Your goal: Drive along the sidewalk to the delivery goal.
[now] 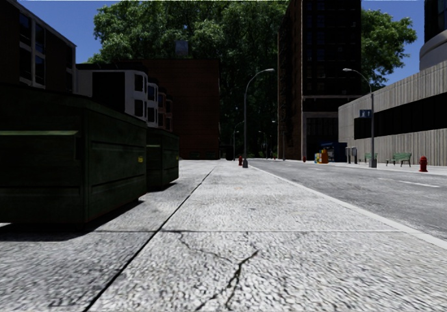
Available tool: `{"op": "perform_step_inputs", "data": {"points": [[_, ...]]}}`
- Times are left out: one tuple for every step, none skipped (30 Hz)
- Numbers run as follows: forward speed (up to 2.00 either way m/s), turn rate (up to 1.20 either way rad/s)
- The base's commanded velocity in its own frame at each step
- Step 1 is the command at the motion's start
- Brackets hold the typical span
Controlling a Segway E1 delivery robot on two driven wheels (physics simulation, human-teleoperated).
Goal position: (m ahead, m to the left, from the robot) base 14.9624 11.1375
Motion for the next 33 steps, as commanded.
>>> {"op": "perform_step_inputs", "data": {"points": [[2.0, 0.0], [2.0, 0.0], [2.0, 0.0], [2.0, 0.0], [2.0, 0.0], [2.0, 0.0], [2.0, 0.0], [2.0, 0.0], [2.0, 0.0], [2.0, 0.0], [2.0, 0.0], [2.0, 0.0], [2.0, 0.0], [2.0, 0.0], [2.0, 0.0], [2.0, 0.0], [2.0, 0.0], [2.0, 0.0], [2.0, 0.0], [2.0, 0.0], [2.0, 0.0], [2.0, 0.0], [2.0, 0.0], [2.0, 0.0], [2.0, 0.0], [2.0, 0.0], [2.0, 0.0], [2.0, 0.0], [2.0, 0.0], [2.0, 0.0], [2.0, 0.0], [2.0, 0.0], [2.0, 0.0]]}}
